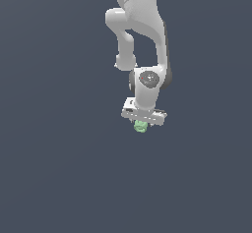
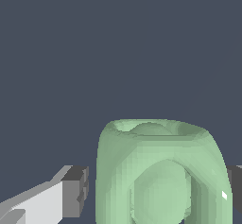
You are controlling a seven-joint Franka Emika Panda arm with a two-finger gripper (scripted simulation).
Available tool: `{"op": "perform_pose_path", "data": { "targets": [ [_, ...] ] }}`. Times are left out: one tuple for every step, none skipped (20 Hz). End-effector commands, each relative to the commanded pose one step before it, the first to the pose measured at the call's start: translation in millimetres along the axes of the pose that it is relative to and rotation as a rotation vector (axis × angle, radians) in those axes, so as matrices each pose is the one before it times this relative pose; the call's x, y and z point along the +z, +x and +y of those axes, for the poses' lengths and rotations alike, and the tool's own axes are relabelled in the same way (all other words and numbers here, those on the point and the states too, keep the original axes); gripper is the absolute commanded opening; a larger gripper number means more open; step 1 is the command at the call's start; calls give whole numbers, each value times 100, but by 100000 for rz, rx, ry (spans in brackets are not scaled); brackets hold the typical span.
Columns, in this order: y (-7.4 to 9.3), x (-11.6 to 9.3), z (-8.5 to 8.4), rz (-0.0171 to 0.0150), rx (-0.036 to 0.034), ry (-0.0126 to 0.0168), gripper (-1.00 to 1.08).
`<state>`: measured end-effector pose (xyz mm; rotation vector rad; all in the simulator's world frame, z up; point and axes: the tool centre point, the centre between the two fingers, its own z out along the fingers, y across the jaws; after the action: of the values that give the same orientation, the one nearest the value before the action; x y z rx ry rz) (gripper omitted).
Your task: Pick up the object and move it to a goal position.
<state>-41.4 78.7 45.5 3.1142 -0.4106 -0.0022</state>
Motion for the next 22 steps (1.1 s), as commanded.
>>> {"op": "perform_pose_path", "data": {
  "targets": [
    [69,515,-49,127,21,52,100],
    [17,72,-12,0,0,0,100],
    [7,23,-4,0,0,0,100],
    [0,0,0,0,0,0,-100],
    [0,0,0,0,0,0,-100],
    [0,0,0,0,0,0,-100],
    [0,0,0,0,0,0,-100],
    [0,0,0,0,0,0,-100],
    [0,0,0,0,0,0,-100],
    [0,0,0,0,0,0,-100],
    [0,0,0,0,0,0,-100],
    [0,0,0,0,0,0,-100],
    [0,0,0,0,0,0,-100],
    [-12,-83,-46,48,-63,58,-100],
    [19,-1,32,0,0,0,-100],
    [58,-2,95,0,0,0,-100],
    [97,-3,158,0,0,0,-100],
    [135,-4,222,0,0,0,-100],
    [174,-5,285,0,0,0,-100],
    [214,-6,349,0,0,0,-100],
    [254,-7,413,0,0,0,-100],
    [294,-8,478,0,0,0,-100]
  ]
}}
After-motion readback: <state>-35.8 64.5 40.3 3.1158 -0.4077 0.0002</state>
